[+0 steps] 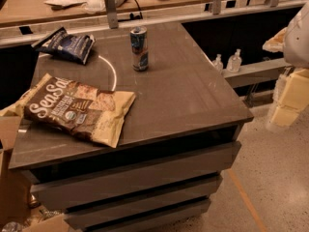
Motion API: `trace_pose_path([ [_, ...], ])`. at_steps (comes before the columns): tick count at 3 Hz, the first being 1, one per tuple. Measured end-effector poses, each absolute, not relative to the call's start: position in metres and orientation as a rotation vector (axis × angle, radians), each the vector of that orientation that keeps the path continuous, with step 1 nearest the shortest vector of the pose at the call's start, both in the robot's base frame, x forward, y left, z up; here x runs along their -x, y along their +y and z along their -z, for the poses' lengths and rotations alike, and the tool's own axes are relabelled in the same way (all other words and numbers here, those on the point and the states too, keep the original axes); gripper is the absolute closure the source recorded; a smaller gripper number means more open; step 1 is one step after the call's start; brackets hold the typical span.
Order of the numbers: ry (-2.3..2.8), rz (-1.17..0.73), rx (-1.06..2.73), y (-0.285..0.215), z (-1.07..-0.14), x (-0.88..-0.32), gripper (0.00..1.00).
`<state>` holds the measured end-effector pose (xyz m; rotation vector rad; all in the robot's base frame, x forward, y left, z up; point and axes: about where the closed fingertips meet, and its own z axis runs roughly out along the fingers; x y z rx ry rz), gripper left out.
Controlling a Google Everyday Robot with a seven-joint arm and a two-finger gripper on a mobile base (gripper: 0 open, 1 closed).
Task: Move redbull can near brown chip bag
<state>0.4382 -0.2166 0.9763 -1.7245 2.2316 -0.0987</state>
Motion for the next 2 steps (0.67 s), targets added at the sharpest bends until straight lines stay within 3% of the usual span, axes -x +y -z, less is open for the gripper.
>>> trace_pose_path([
  [2,2.143,0.056,1.726,-0.208,-0.981,-0.455,0.00],
])
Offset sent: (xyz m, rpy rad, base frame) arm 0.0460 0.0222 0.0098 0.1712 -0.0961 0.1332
